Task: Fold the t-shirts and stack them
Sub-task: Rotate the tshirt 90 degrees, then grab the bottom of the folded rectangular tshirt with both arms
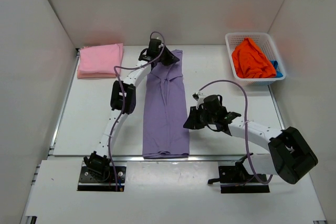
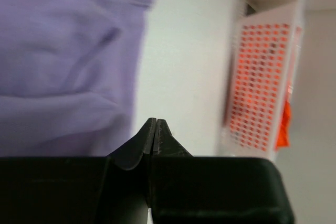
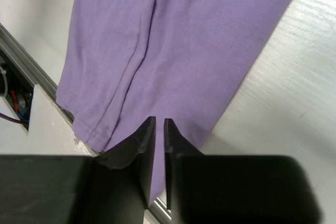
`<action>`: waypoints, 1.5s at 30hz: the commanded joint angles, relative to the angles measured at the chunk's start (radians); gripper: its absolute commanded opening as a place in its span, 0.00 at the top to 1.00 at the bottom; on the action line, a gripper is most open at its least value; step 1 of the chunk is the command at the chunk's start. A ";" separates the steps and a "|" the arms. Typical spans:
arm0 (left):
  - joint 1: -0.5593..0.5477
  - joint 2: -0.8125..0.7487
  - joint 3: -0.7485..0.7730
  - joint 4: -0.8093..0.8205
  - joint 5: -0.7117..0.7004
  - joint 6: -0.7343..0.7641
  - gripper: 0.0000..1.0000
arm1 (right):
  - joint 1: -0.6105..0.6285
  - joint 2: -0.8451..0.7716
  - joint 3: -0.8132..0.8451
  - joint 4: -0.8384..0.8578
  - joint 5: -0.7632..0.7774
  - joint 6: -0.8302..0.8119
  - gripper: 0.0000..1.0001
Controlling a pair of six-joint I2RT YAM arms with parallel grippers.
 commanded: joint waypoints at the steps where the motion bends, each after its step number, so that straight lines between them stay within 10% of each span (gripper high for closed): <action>1: -0.018 -0.207 0.009 0.081 0.124 -0.049 1.00 | 0.011 -0.053 -0.007 0.036 0.001 0.008 0.88; 7: -0.037 -0.486 -0.170 -0.275 0.056 0.152 0.97 | -0.032 -0.094 0.016 -0.071 0.035 0.032 0.66; 11: -0.028 -0.883 -0.869 -0.063 0.011 0.212 0.92 | -0.121 -0.134 0.001 -0.136 -0.063 0.146 0.45; 22: -0.063 -1.757 -1.873 -0.303 -0.201 0.292 0.82 | -0.028 -0.269 -0.128 -0.303 -0.047 0.282 0.48; 30: -0.097 -2.019 -2.163 -0.289 -0.198 0.201 0.68 | 0.053 -0.366 -0.295 -0.196 -0.037 0.465 0.46; 45: -0.267 -1.882 -2.268 -0.121 -0.201 0.077 0.56 | 0.178 -0.159 -0.263 -0.030 0.000 0.515 0.53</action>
